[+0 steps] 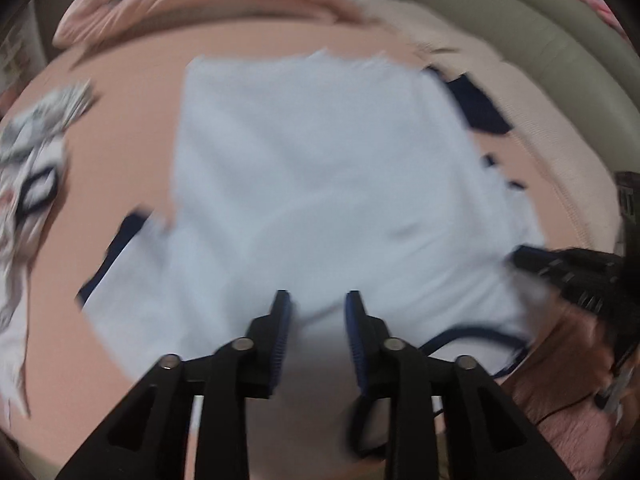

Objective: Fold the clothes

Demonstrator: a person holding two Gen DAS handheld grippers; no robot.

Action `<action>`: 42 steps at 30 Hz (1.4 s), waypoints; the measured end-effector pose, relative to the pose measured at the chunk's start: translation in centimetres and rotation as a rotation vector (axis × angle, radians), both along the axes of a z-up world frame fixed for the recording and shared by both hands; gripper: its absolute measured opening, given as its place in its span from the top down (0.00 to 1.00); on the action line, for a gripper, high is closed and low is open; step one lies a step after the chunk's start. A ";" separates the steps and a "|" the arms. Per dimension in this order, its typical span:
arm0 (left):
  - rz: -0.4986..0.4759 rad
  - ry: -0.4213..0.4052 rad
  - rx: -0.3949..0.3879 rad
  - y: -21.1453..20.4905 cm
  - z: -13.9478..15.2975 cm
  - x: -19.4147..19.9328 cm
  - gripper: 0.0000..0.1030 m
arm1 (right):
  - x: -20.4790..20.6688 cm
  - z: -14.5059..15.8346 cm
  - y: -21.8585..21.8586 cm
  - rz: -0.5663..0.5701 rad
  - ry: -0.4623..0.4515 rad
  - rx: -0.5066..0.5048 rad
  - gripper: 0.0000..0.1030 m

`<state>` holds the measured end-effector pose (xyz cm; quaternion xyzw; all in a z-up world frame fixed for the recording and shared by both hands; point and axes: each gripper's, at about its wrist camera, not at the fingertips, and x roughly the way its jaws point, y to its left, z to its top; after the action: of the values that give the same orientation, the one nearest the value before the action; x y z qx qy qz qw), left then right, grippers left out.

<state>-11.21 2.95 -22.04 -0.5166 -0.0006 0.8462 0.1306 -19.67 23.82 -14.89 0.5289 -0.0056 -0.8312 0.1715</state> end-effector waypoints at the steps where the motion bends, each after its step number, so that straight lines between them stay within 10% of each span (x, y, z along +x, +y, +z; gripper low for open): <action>1: -0.004 -0.019 -0.024 1.5 -0.6 -0.3 0.64 | 0.0 -0.3 -1.0 0.021 -0.007 -0.001 0.89; 12: 0.066 -0.223 -0.071 -1.8 -5.1 7.3 0.61 | 5.9 -3.3 4.8 -0.048 -0.170 0.025 0.90; 17: 0.117 -0.120 0.047 -3.0 -2.0 8.3 0.61 | 6.4 -1.3 7.5 -0.158 -0.103 -0.105 0.89; 22: 0.136 -0.186 -0.080 -3.0 -4.4 8.3 0.61 | 7.6 -4.5 6.1 -0.082 -0.160 0.006 0.89; 28: 0.156 -0.213 -0.033 -5.4 -3.9 11.0 0.61 | 9.0 -2.9 5.9 -0.033 -0.098 0.008 0.88; 34: 0.170 -0.054 0.011 -4.4 -0.7 9.8 0.61 | 8.3 -1.9 5.0 -0.015 -0.049 -0.005 0.88; 42: 0.133 -0.242 -0.054 -7.5 -4.2 11.1 0.60 | 9.8 -5.9 7.3 -0.068 -0.218 -0.039 0.88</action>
<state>-0.09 -4.52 -26.24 -0.6171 -0.0280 0.7841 0.0593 -9.86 31.11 -20.75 0.6123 -0.0583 -0.7738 0.1518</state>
